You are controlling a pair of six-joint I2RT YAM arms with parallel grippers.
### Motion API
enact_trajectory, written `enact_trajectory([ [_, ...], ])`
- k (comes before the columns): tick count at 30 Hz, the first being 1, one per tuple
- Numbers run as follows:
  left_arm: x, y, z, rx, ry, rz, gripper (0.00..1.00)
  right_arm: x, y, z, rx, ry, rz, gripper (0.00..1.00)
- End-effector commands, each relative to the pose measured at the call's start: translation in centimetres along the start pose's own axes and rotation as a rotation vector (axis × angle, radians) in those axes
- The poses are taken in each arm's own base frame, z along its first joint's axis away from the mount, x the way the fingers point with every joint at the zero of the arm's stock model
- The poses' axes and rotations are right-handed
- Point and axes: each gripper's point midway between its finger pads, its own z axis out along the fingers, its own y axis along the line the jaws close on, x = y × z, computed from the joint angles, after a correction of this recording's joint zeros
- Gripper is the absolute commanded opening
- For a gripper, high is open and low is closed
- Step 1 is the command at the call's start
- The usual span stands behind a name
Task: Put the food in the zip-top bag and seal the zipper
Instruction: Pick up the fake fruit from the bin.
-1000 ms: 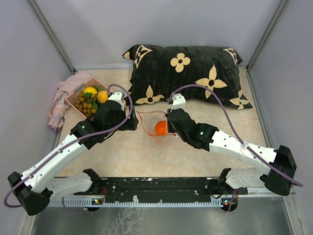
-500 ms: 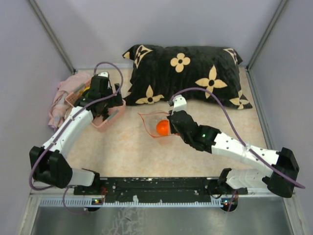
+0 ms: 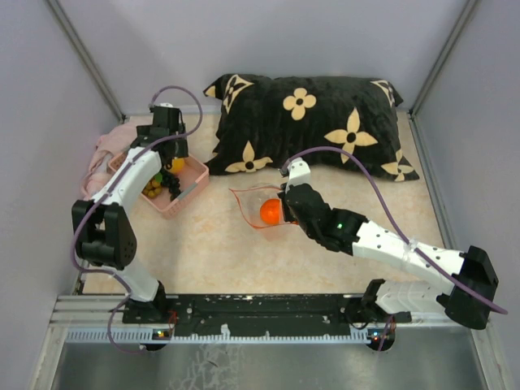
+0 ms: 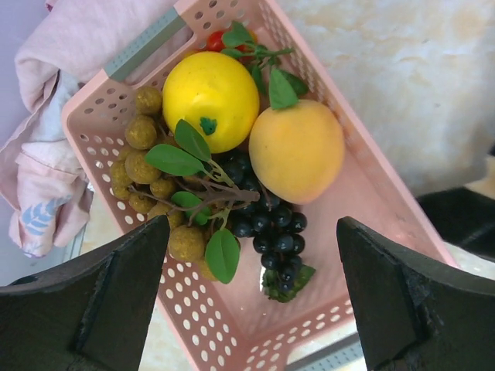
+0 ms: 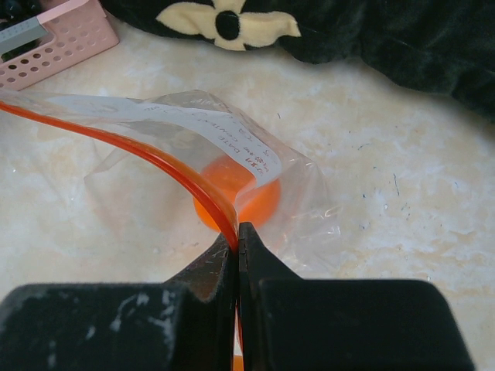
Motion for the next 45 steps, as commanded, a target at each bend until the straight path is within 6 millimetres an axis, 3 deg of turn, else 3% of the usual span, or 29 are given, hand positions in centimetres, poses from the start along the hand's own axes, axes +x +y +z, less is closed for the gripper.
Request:
enact_trajectory([
  [1, -0.3, 1.6, 1.6, -0.123, 0.003, 0.069, 0.95, -2.8, -0.3, -0.2, 0.015, -0.087, 0.032, 0.00],
  [7, 0.3, 2.1, 3.5, -0.208, 0.024, 0.132, 0.92, -3.0, -0.4, -0.2, 0.022, -0.091, 0.028, 0.00],
  [15, 1.3, 2.2, 5.7, -0.269, 0.056, 0.192, 0.78, -2.9, -0.4, -0.1, 0.025, -0.086, 0.028, 0.00],
  [22, 1.8, 2.7, 6.2, -0.300, 0.058, 0.221, 0.55, -2.7, -0.4, -0.1, 0.025, -0.080, 0.026, 0.00],
  [25, 2.0, 3.0, 6.1, -0.308, 0.060, 0.222, 0.39, -2.8, -0.5, -0.1, 0.029, -0.082, 0.028, 0.00],
  [31, 1.0, 3.8, 4.2, -0.299, 0.018, 0.190, 0.18, -3.1, -0.9, -0.3, 0.050, -0.086, 0.018, 0.00],
  [34, 0.7, 4.5, 3.4, -0.311, 0.010, 0.179, 0.02, -3.4, -1.3, -0.4, 0.070, -0.092, 0.012, 0.00],
  [45, -3.8, 7.9, -3.0, -0.344, -0.110, 0.083, 0.00, -4.1, -1.6, -0.5, 0.092, -0.091, -0.002, 0.00],
])
